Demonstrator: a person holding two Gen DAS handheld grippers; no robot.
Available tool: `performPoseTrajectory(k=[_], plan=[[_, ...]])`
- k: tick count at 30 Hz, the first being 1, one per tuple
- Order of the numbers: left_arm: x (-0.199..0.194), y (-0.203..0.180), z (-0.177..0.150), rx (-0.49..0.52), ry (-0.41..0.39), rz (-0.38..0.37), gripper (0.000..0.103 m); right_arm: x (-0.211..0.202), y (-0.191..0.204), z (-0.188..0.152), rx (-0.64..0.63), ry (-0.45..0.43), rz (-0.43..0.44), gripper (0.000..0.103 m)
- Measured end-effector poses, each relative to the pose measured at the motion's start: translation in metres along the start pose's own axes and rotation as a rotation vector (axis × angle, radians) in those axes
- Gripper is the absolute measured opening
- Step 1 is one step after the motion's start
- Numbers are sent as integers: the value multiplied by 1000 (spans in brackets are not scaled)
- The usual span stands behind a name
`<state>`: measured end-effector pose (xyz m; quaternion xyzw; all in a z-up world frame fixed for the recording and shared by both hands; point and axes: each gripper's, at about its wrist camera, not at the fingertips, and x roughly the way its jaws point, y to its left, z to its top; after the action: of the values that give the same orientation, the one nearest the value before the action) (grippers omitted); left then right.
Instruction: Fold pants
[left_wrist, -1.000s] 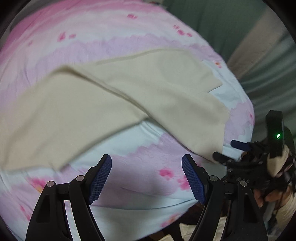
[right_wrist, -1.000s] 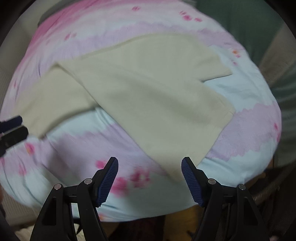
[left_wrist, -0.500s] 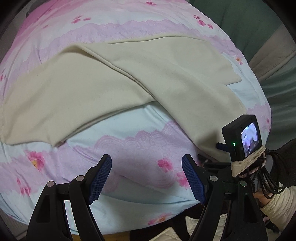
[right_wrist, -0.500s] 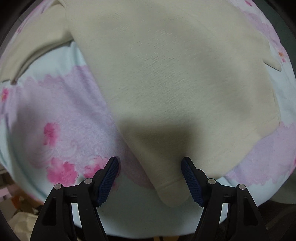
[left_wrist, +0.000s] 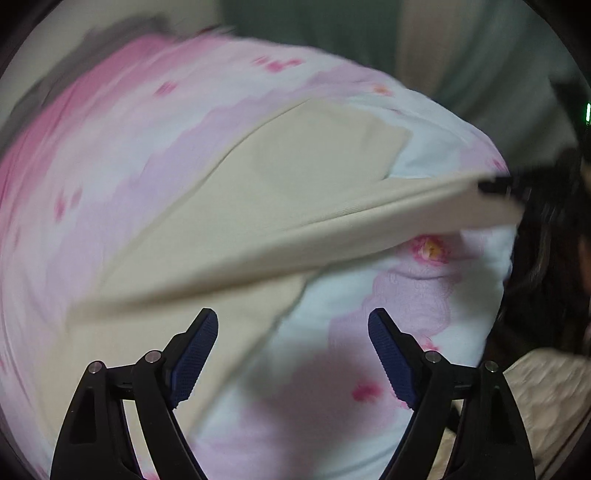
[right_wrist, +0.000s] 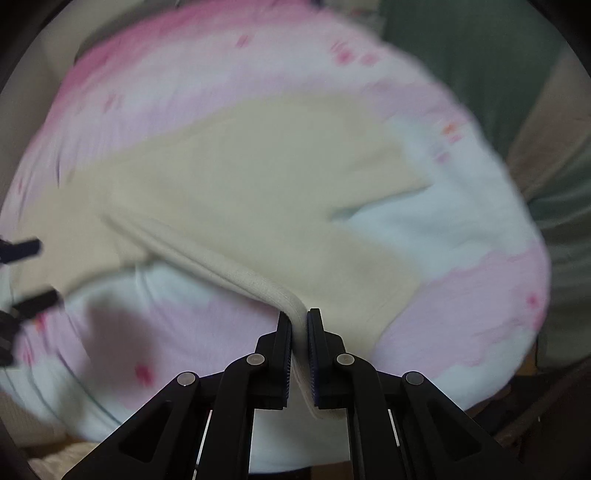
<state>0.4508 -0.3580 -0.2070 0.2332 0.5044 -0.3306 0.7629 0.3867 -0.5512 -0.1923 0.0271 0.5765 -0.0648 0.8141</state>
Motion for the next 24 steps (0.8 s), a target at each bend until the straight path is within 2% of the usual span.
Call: performPoseTrajectory(k=[2,4,7,8,9,10,11,13,15,19,24], plan=[[7,-10,26,110,-32,-9,86,-20,-11,9,29,-59,-20,8],[16,-18,46,179,-48,-19,86,-31,-10,13,57,-92,-19,8],[38,-31,73,282,-23,-40,85,-40,-21,24,96,-116,3,8],[43,-32,81,307,-8,-55,73,-42,-26,26,98,-122,9,8],[45,-34,90,323,1,-66,45,-41,-28,32,95,-127,12,8],[46,-34,97,339,7,-73,31,-42,-25,38,89,-129,11,8],[42,-31,104,351,-1,-85,24,-43,-26,45,86,-130,11,8],[33,-24,116,374,-48,-85,20,-43,-32,62,94,-138,23,8],[32,-15,137,370,-57,-76,17,-44,-40,80,101,-158,39,8],[49,9,187,318,-27,-59,15,-30,-67,131,144,-169,103,8],[104,35,237,221,72,-16,14,15,-91,198,153,-125,141,8]])
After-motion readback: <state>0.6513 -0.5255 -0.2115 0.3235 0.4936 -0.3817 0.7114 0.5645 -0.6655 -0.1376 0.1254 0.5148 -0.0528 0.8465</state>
